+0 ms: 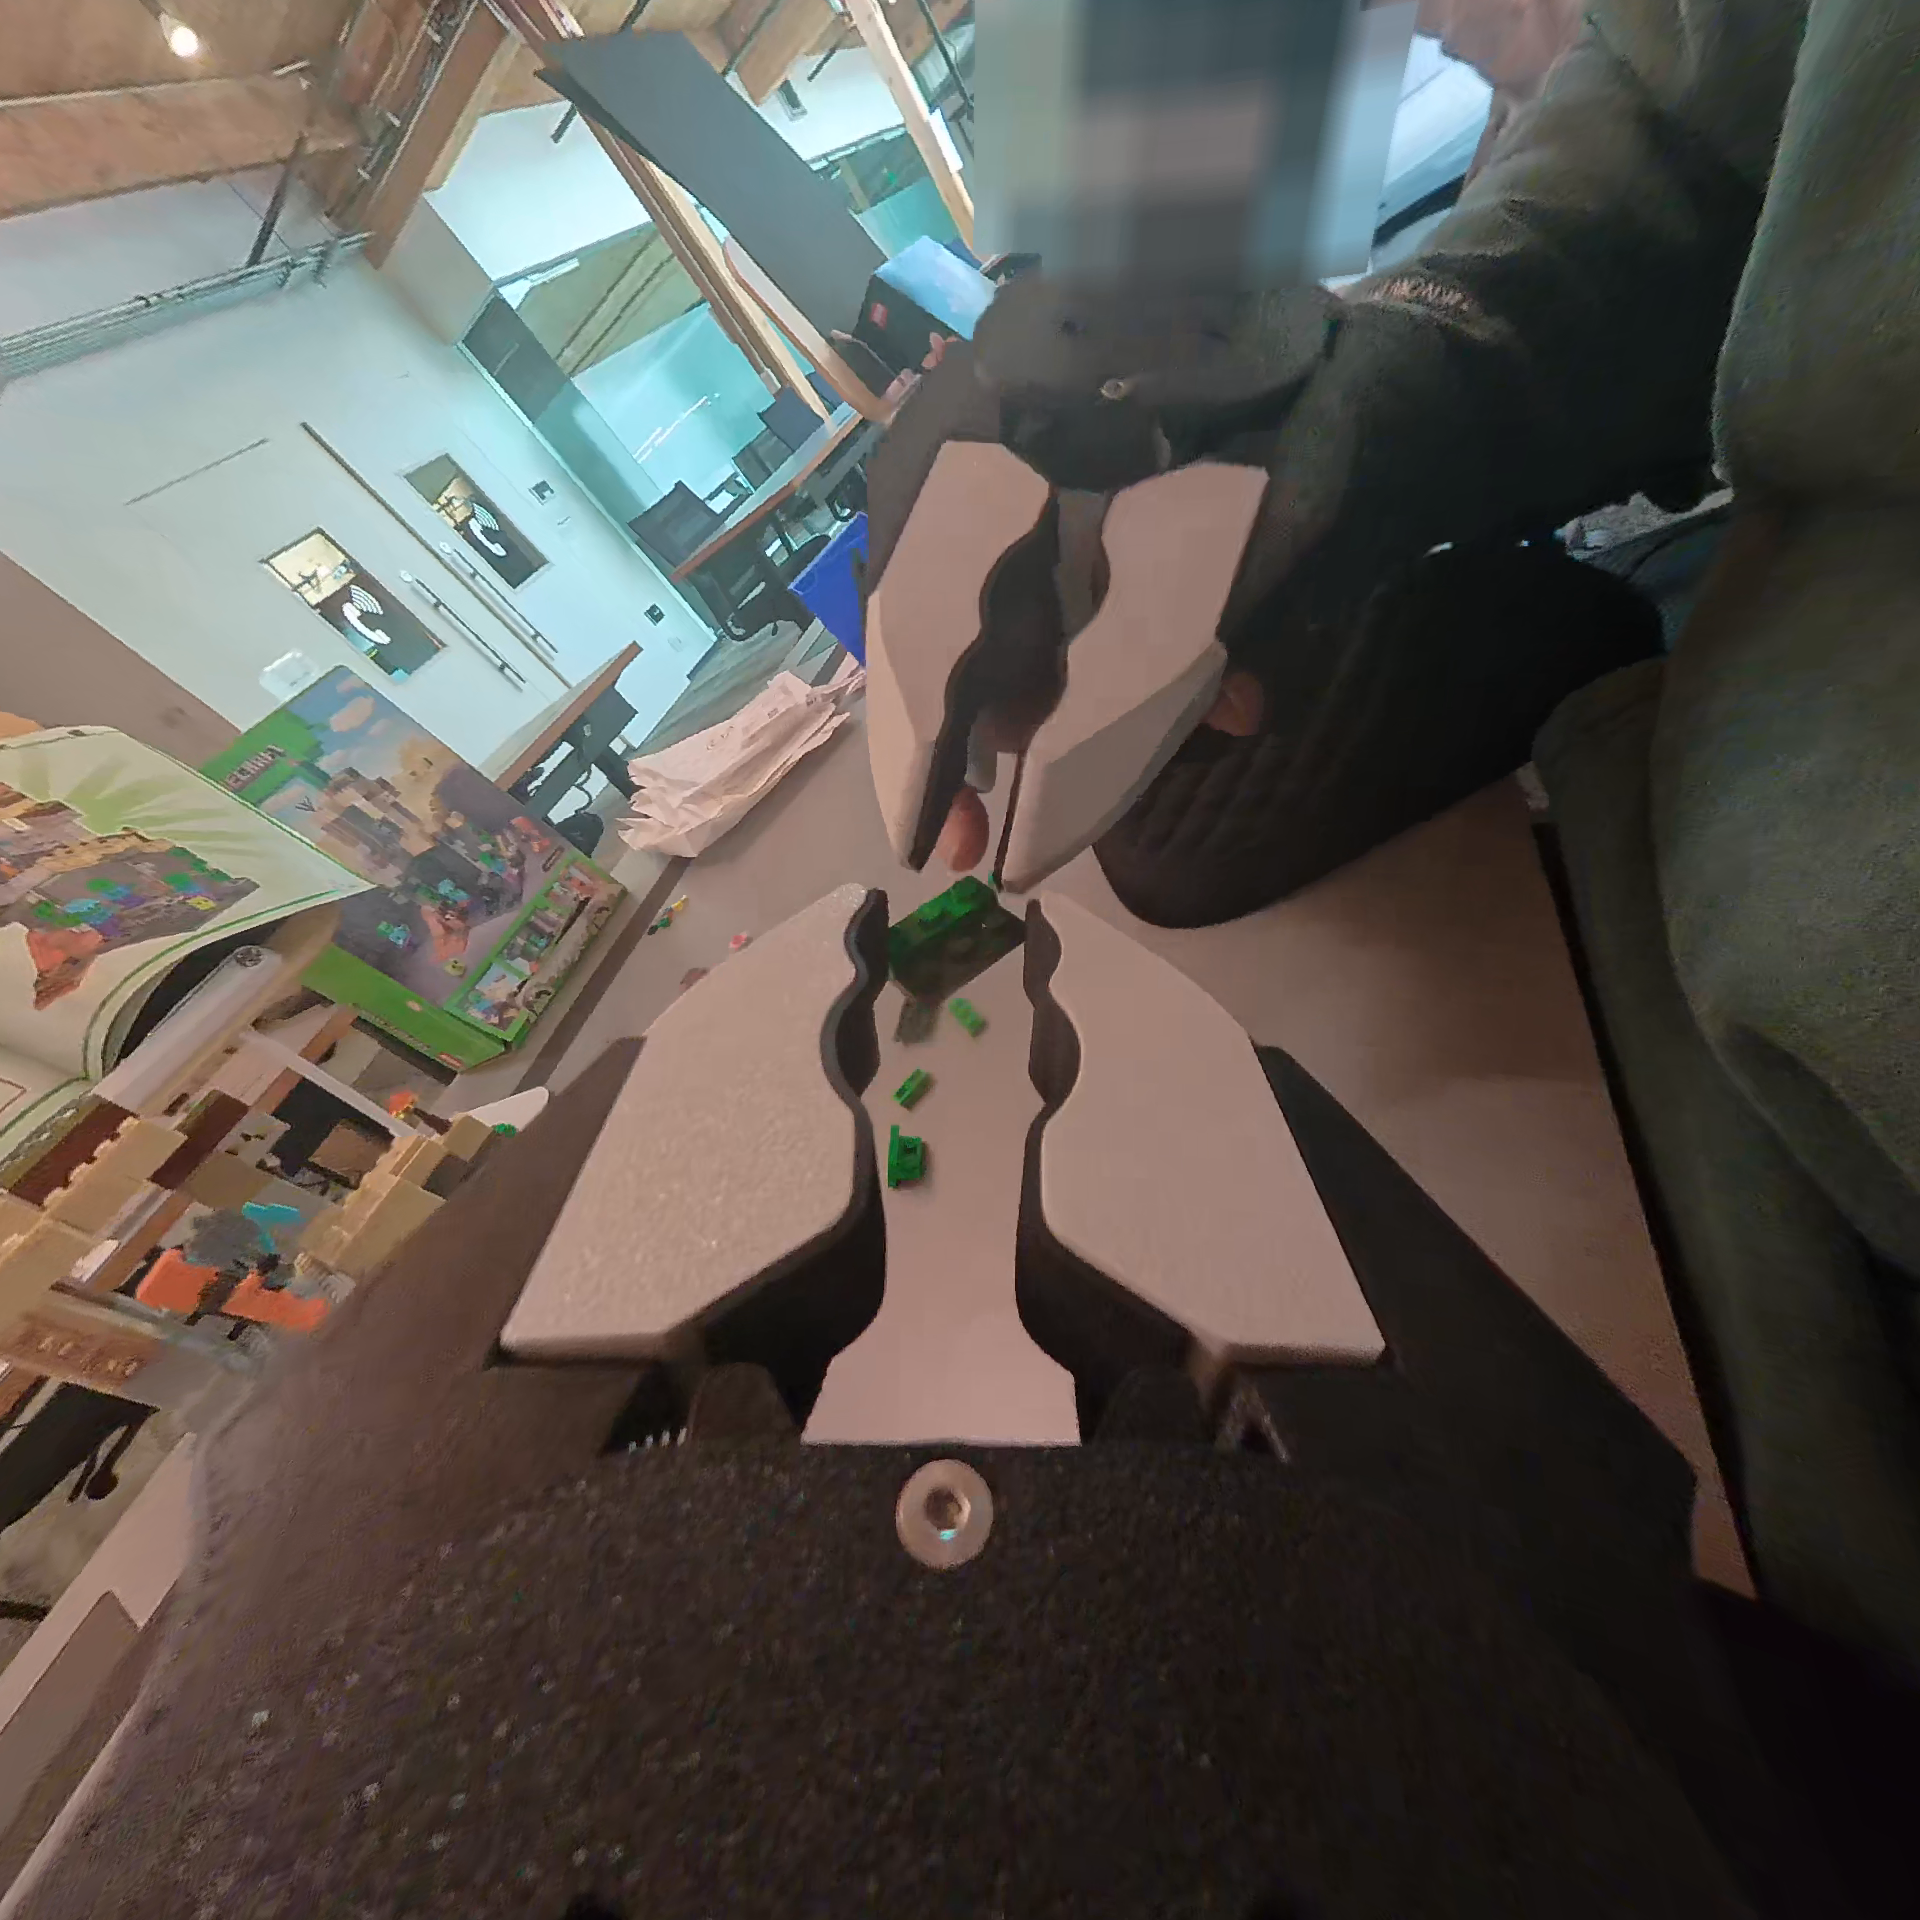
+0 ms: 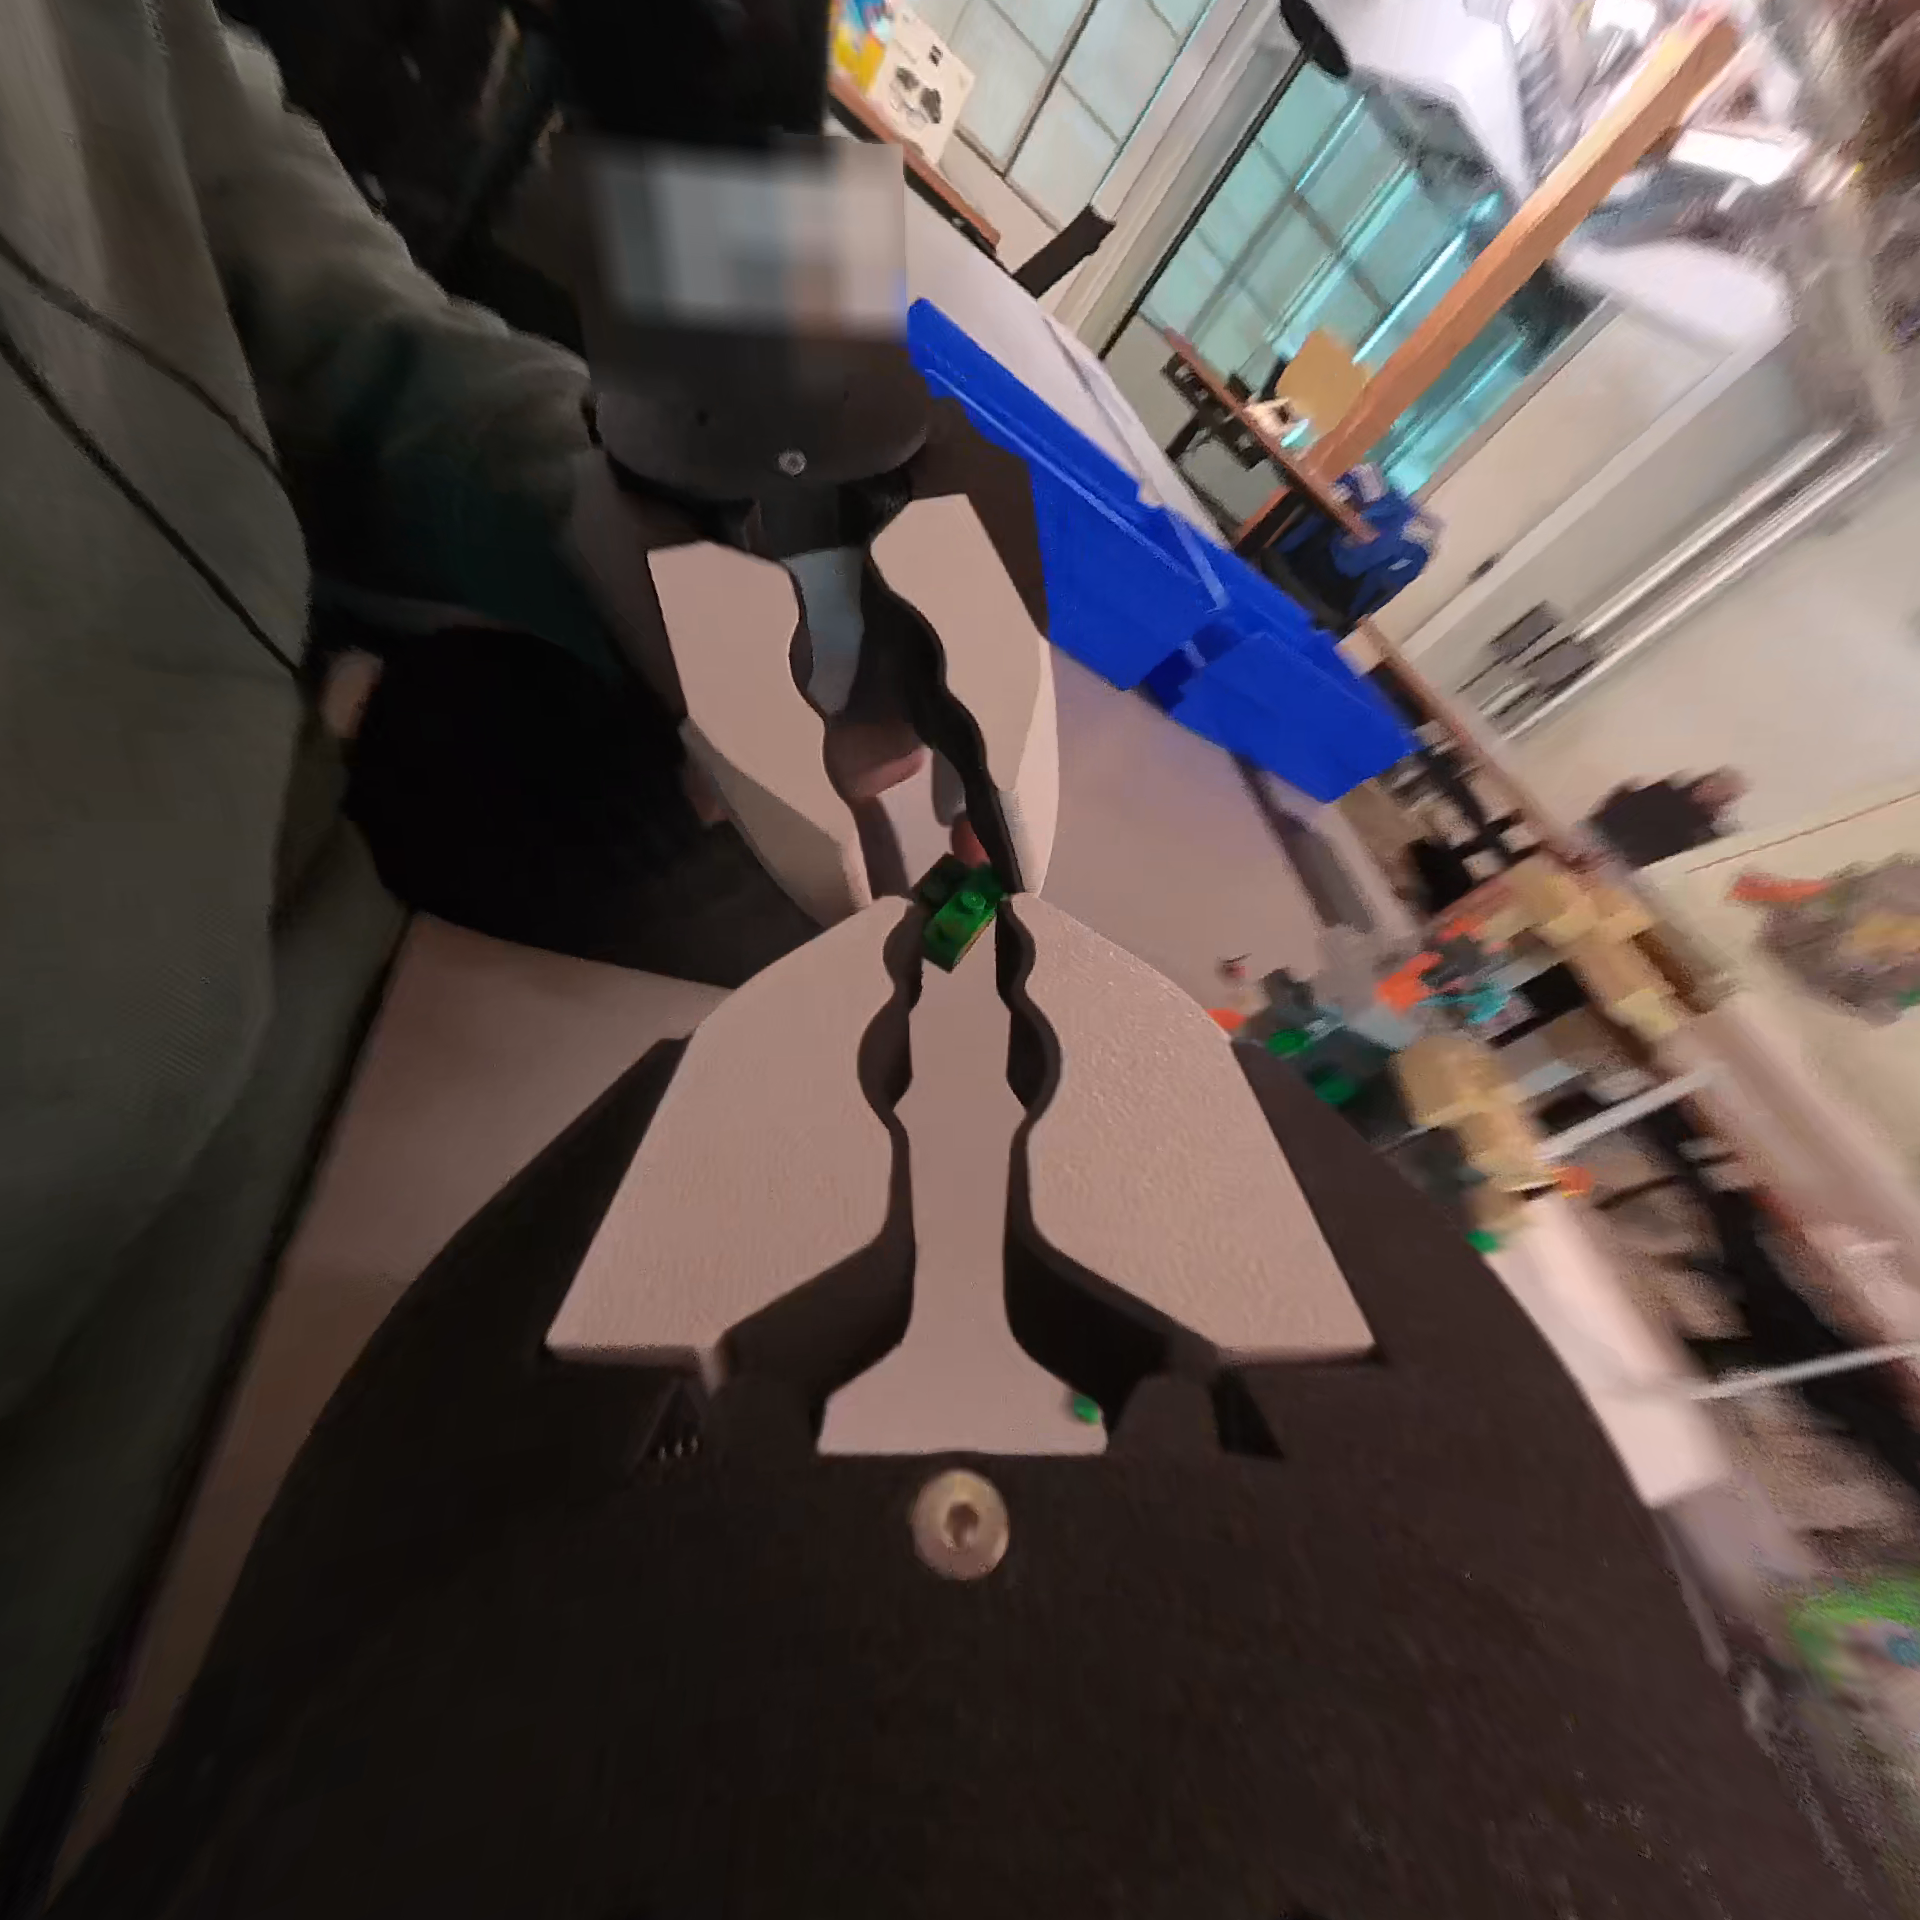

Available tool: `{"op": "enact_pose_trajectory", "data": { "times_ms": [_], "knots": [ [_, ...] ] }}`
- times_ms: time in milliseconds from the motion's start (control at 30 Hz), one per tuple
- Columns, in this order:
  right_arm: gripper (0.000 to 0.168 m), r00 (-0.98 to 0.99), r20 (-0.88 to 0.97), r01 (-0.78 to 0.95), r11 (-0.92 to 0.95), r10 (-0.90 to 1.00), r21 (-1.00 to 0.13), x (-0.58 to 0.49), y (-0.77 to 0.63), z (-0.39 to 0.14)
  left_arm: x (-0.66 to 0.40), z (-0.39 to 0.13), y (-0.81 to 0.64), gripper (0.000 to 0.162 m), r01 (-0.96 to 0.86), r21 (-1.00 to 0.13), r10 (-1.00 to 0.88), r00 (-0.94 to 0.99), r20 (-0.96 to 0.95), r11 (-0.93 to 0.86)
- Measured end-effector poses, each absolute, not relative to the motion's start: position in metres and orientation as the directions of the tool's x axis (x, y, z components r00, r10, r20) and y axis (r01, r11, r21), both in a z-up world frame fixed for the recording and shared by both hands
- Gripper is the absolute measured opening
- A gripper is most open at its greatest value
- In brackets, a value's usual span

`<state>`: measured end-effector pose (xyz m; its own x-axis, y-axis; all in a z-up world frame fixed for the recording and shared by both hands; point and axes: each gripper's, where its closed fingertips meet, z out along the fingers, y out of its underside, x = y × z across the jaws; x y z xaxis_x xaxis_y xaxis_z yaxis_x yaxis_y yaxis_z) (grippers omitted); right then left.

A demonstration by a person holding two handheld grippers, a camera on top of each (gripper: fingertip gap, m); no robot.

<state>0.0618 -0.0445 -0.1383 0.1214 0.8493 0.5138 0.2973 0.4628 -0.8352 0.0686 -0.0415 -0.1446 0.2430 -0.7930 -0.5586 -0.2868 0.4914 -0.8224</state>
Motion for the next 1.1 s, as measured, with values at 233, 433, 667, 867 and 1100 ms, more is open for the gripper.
{"op": "enact_pose_trajectory", "data": {
  "times_ms": [233,433,667,867,1100],
  "knots": [
    [0.019,0.120,-0.047,0.290,-0.080,0.992,-0.954,0.062,-0.035,-0.151,0.067,-0.158,-0.037,0.025,-0.347,-0.795,-0.772,0.241,-0.589,0.498],
    [0.012,0.164,-0.105,0.345,-0.156,0.981,-0.925,0.052,-0.031,-0.167,0.068,-0.165,-0.031,0.025,-0.410,-0.757,-0.742,0.238,-0.627,0.508],
    [0.010,0.122,0.008,0.379,-0.039,0.992,-0.924,0.066,-0.026,-0.174,0.061,-0.171,-0.026,0.024,-0.327,-0.912,-0.901,0.267,-0.341,0.248],
    [0.010,0.072,0.213,0.351,0.175,0.974,-0.920,0.072,-0.032,-0.159,0.068,-0.162,-0.033,0.020,-0.195,-0.964,-0.976,0.156,0.151,-0.181],
    [0.010,0.079,0.378,0.371,0.325,0.922,-0.870,0.077,-0.032,-0.151,0.081,-0.158,-0.038,0.004,-0.221,-0.952,-0.976,0.090,0.196,-0.211]
  ]
}}
